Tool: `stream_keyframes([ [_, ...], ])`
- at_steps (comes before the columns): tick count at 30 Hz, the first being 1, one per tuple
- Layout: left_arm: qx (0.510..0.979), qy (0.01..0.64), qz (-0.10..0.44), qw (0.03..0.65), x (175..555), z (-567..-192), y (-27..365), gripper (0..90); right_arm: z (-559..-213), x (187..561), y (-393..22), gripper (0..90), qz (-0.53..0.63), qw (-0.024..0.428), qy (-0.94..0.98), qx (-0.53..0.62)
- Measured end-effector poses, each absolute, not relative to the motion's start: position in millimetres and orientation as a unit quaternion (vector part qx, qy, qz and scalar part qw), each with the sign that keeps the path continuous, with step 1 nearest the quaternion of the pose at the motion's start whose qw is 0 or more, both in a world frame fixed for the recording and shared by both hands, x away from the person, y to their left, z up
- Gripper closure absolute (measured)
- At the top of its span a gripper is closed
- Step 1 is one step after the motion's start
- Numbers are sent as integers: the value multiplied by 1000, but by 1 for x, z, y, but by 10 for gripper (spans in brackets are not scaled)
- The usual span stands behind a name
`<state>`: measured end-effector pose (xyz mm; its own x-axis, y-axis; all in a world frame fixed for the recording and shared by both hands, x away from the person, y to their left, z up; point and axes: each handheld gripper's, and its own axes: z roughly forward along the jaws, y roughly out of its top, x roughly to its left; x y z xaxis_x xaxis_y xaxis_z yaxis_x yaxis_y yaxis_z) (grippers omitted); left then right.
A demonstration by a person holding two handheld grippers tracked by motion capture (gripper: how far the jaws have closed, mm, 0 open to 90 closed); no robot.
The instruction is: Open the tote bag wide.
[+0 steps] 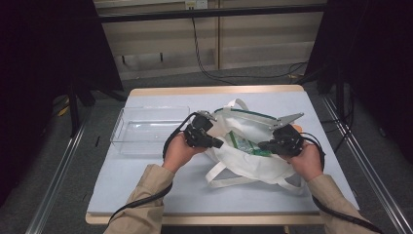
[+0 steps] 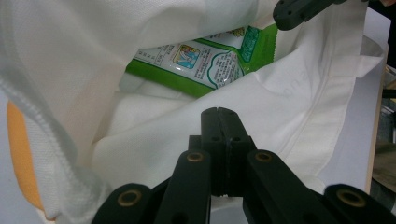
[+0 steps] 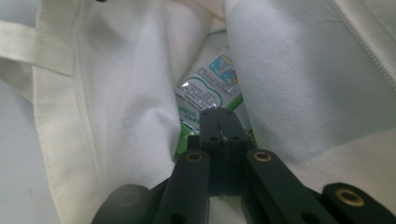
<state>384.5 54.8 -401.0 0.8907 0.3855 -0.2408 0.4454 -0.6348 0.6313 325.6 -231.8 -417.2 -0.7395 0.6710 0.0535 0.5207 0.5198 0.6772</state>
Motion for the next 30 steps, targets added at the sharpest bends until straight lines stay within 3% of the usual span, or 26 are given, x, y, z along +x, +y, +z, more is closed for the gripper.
stream_keyframes([
  [30,910,222,-49,345,384,-407,53,900,-441,349,-247,900,335,151,853,370],
])
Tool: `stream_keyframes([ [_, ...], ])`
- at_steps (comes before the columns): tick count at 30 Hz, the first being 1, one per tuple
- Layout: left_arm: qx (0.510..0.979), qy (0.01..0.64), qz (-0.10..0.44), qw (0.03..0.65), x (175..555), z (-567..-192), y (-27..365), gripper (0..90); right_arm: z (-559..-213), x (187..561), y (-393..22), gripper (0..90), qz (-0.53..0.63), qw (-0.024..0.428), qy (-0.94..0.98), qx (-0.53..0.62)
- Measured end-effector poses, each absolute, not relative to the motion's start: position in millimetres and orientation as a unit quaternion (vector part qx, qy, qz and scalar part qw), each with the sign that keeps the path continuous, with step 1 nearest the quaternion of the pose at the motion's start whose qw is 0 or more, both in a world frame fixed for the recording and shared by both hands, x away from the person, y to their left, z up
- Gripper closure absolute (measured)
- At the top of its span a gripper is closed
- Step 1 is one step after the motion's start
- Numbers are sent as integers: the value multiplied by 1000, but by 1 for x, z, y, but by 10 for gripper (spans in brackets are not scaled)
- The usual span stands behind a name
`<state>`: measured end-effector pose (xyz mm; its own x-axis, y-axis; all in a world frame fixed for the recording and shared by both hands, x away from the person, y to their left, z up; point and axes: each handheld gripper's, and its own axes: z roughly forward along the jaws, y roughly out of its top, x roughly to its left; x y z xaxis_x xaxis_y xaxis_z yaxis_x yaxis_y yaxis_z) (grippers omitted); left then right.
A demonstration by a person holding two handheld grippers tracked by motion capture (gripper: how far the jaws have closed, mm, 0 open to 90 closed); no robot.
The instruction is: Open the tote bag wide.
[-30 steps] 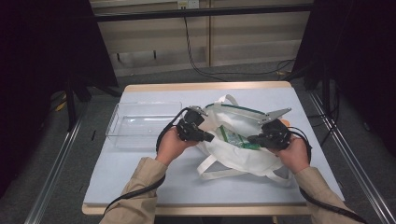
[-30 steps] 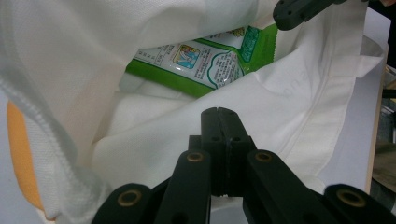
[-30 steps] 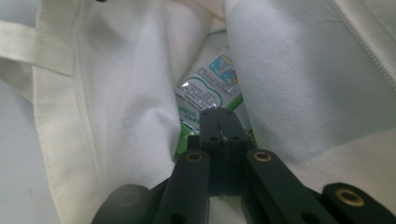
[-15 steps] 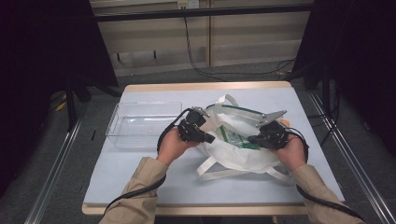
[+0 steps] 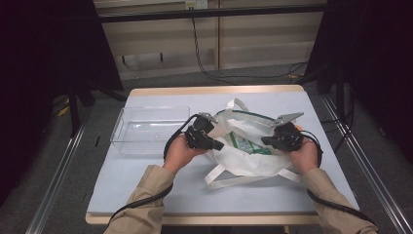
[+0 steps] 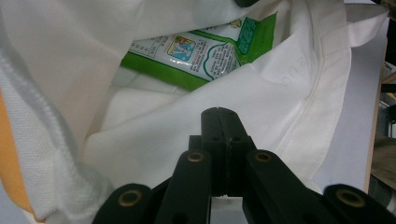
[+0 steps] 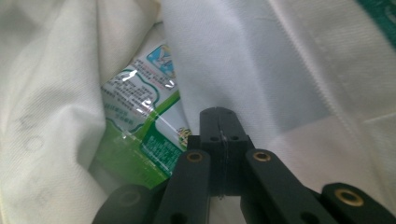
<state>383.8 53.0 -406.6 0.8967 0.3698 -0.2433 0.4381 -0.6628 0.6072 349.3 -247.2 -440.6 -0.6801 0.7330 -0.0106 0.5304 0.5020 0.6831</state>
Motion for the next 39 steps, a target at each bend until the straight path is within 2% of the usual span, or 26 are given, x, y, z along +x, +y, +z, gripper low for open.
stream_keyframes([
  [5,907,224,-56,353,384,-410,54,900,-440,354,-250,900,332,154,851,377],
  [17,914,231,-55,328,386,-421,61,900,-444,361,-259,900,316,152,838,419],
  [23,902,254,-63,344,384,-429,62,900,-447,363,-264,900,317,150,831,433],
  [30,903,249,-58,345,383,-428,62,900,-446,358,-264,895,337,147,835,410],
  [32,904,248,-57,344,383,-428,62,900,-445,355,-262,845,340,142,839,400],
  [39,903,250,-60,345,383,-428,62,900,-446,350,-262,549,348,140,836,400],
])
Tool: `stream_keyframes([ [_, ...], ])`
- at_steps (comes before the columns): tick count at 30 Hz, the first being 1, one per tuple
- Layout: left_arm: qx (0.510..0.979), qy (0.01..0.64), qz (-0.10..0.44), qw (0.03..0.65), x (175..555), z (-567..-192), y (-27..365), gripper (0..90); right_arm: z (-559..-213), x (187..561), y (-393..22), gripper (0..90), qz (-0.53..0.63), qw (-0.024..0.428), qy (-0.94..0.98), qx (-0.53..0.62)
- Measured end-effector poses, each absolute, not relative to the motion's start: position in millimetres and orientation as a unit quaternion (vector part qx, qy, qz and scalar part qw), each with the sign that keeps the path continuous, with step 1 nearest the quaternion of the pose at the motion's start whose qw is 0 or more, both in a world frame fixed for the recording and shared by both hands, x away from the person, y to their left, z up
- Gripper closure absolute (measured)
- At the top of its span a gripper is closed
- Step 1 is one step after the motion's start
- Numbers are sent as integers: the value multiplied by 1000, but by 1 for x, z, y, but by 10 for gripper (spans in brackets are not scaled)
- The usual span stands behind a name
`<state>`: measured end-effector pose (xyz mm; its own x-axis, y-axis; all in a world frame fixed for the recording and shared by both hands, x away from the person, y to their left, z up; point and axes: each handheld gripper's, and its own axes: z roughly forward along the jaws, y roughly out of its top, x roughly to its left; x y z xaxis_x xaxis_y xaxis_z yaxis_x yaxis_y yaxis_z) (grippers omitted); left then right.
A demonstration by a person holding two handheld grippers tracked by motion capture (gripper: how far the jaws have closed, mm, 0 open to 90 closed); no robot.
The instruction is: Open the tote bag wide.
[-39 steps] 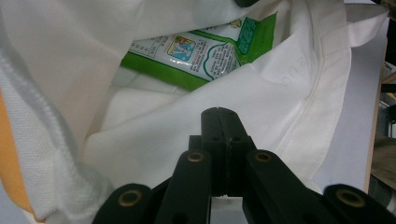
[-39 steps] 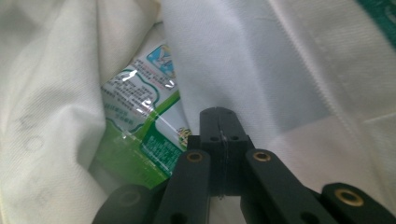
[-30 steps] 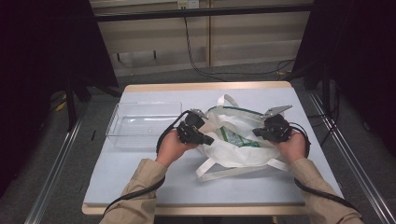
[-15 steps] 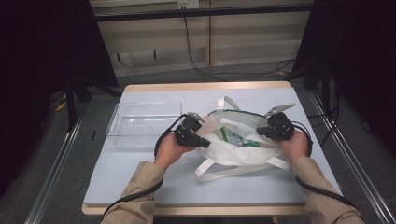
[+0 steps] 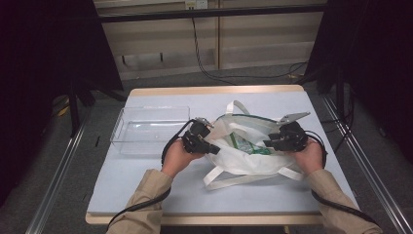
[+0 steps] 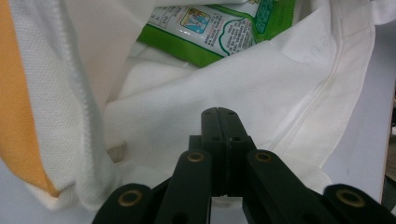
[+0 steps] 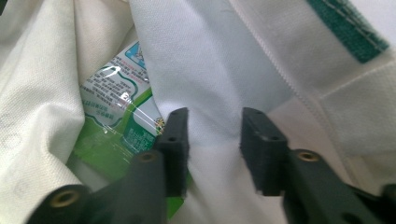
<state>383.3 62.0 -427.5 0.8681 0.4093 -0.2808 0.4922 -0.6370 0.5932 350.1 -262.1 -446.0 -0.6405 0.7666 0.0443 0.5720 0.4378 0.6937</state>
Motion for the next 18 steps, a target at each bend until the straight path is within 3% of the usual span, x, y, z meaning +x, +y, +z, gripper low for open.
stream_keyframes([
  [3,904,243,-61,347,384,-428,62,900,-448,349,-263,488,343,132,838,403],
  [9,911,232,-56,336,386,-426,63,900,-455,350,-261,473,330,128,846,398],
  [12,902,246,-62,348,384,-428,61,900,-455,351,-260,512,327,130,848,397],
  [18,905,241,-60,346,385,-428,62,900,-453,353,-260,674,324,106,857,388],
])
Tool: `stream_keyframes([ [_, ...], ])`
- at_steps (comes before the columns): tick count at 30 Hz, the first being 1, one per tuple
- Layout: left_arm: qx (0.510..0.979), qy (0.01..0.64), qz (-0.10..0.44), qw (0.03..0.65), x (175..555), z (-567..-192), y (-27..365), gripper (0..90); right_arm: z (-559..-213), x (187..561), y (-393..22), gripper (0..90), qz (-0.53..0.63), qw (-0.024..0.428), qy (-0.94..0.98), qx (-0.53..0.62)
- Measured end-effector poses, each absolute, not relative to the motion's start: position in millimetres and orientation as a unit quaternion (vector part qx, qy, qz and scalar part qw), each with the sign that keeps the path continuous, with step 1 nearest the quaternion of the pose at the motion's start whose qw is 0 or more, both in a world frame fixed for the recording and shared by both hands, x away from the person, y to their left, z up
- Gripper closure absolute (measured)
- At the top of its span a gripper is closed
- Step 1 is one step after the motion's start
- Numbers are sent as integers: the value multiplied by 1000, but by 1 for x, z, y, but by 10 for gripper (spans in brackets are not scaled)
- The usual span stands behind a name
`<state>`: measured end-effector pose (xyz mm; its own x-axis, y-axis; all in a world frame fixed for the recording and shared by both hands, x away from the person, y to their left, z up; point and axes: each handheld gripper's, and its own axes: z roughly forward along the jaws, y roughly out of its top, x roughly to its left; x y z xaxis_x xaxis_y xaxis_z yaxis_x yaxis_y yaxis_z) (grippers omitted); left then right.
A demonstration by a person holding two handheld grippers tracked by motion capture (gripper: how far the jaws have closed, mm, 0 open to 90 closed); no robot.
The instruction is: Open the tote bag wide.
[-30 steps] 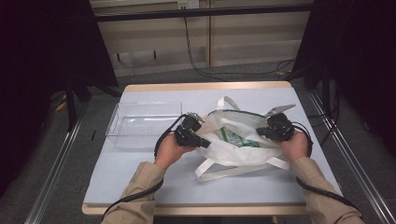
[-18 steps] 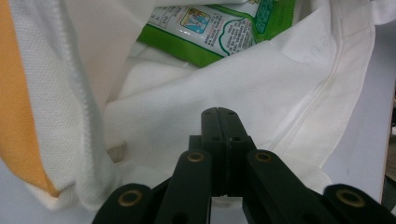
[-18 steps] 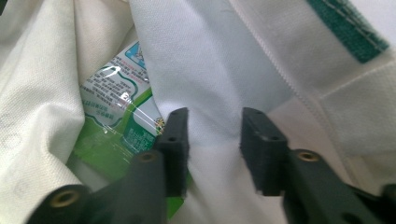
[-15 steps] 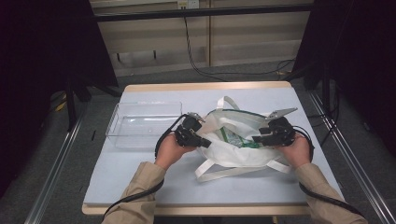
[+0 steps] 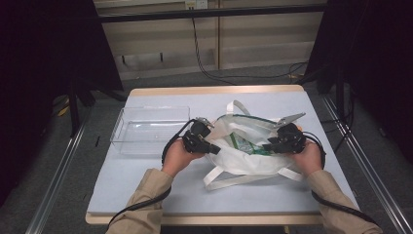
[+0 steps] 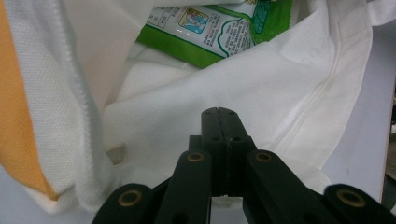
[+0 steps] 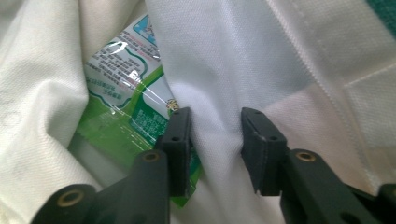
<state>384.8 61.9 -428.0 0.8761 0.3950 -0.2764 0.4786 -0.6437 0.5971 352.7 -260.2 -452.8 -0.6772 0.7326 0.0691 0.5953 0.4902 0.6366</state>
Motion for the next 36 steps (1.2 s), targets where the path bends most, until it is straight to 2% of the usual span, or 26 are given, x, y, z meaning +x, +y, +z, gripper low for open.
stream_keyframes([
  [4,901,249,-63,350,384,-429,62,900,-451,352,-263,832,324,94,855,395],
  [7,904,246,-59,344,384,-429,63,900,-450,353,-264,854,325,95,852,401],
  [11,910,234,-58,336,386,-428,65,900,-445,352,-265,862,324,96,848,408],
  [18,902,254,-64,344,384,-433,65,900,-439,356,-269,865,335,103,841,412],
  [19,914,234,-59,326,386,-433,67,900,-438,357,-270,866,333,107,841,413],
  [26,905,254,-66,334,384,-436,65,900,-438,361,-273,866,341,103,829,432],
  [28,915,239,-61,319,386,-436,67,900,-438,361,-273,866,339,106,829,433],
  [31,909,240,-57,334,385,-436,67,900,-438,362,-273,866,341,104,830,429],
  [32,898,259,-63,351,383,-435,65,900,-437,361,-272,866,336,105,831,431],
  [36,896,248,-65,364,383,-428,62,900,-437,359,-271,866,336,108,833,427],
])
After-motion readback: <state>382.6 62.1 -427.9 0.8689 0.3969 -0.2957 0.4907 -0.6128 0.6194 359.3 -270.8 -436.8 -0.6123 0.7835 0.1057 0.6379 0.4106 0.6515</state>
